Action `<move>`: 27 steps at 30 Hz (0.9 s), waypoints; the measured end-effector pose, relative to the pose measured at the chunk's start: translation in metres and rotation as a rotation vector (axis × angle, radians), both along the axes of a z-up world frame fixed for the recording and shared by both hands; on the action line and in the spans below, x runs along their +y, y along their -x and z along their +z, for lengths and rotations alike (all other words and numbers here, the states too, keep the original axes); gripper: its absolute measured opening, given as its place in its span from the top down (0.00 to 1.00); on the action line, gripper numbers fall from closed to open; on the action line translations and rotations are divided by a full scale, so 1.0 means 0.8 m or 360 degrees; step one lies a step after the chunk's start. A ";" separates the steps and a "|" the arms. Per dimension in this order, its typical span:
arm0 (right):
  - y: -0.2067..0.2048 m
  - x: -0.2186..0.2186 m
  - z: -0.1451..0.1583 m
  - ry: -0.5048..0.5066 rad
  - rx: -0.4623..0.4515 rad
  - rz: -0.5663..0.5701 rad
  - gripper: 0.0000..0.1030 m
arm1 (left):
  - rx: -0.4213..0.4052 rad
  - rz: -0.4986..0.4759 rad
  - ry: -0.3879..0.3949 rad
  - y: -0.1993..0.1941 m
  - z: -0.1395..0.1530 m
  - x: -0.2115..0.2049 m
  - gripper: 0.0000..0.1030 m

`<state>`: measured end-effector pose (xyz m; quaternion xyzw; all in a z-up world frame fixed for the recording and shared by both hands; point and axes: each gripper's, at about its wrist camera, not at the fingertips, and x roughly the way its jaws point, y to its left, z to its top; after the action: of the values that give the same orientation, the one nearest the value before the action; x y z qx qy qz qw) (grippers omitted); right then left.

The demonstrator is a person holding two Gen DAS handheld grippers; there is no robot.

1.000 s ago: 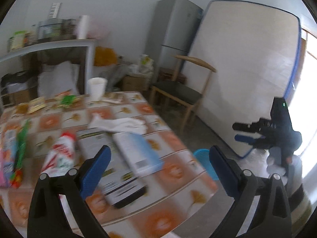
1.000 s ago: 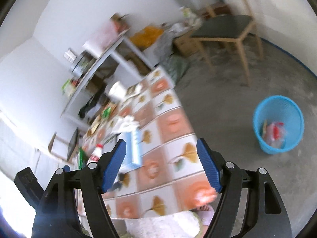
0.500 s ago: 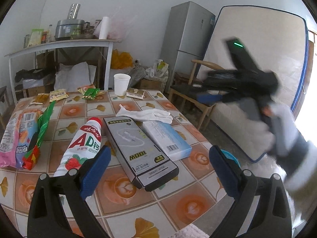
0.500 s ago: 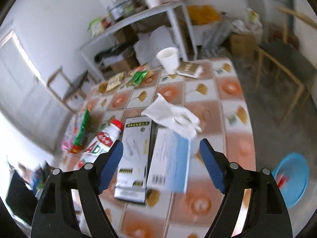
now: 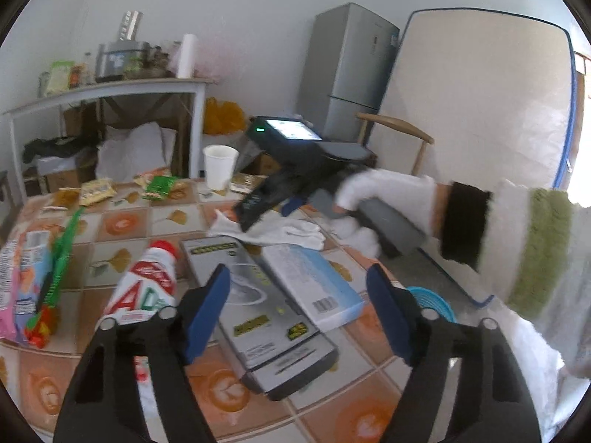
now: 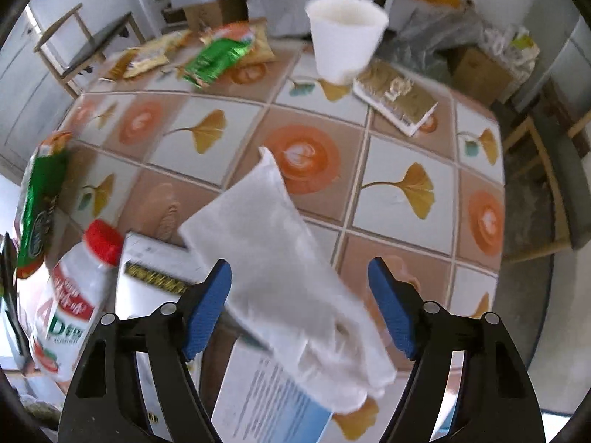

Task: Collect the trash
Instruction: 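Reach the right gripper to the white cloth and grasp it, then grasp the blue-and-white printed card with the left gripper while the right gripper holds the cloth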

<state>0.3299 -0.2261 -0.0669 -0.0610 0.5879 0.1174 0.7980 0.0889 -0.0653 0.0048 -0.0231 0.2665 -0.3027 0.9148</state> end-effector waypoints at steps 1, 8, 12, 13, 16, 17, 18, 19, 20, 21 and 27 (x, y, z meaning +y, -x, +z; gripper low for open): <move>-0.007 -0.003 -0.009 -0.0009 0.0044 -0.0011 0.35 | 0.0014 -0.0029 -0.0002 -0.002 -0.002 -0.005 0.39; -0.015 -0.009 -0.026 -0.0047 0.0137 -0.0023 0.76 | 0.0094 -0.0134 -0.0043 -0.006 -0.024 -0.024 0.55; -0.008 -0.008 -0.023 -0.0026 0.0100 -0.0025 0.91 | 0.0127 -0.0129 -0.0037 -0.007 -0.031 -0.022 0.56; -0.007 -0.008 -0.022 0.0006 0.0077 -0.0028 0.93 | 0.0134 -0.0131 -0.0036 -0.007 -0.032 -0.022 0.56; -0.004 -0.020 -0.021 0.0089 0.0022 -0.0086 0.95 | 0.0161 -0.0151 -0.0033 -0.008 -0.037 -0.022 0.58; -0.002 -0.029 -0.021 0.0114 0.0004 -0.0118 0.95 | 0.0179 -0.0160 -0.0027 -0.009 -0.038 -0.023 0.58; 0.001 -0.037 -0.021 0.0140 -0.0011 -0.0138 0.95 | 0.0196 -0.0165 -0.0020 -0.011 -0.039 -0.023 0.58; 0.004 -0.045 -0.021 0.0157 -0.0024 -0.0157 0.95 | 0.0217 -0.0175 -0.0006 -0.012 -0.041 -0.023 0.58; 0.007 -0.057 -0.021 0.0145 -0.0029 -0.0187 0.95 | 0.0243 -0.0183 0.0007 -0.014 -0.042 -0.024 0.58; 0.011 -0.066 -0.021 0.0133 -0.0029 -0.0213 0.95 | 0.0260 -0.0186 0.0015 -0.017 -0.043 -0.025 0.58; 0.058 -0.117 -0.021 0.0016 -0.0022 -0.0369 0.95 | 0.0475 -0.0188 0.0084 -0.065 -0.039 -0.031 0.57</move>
<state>0.2833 -0.3200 -0.0836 0.0025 0.5860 0.0208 0.8101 0.1412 -0.0904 -0.0265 -0.0761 0.3923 -0.3561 0.8447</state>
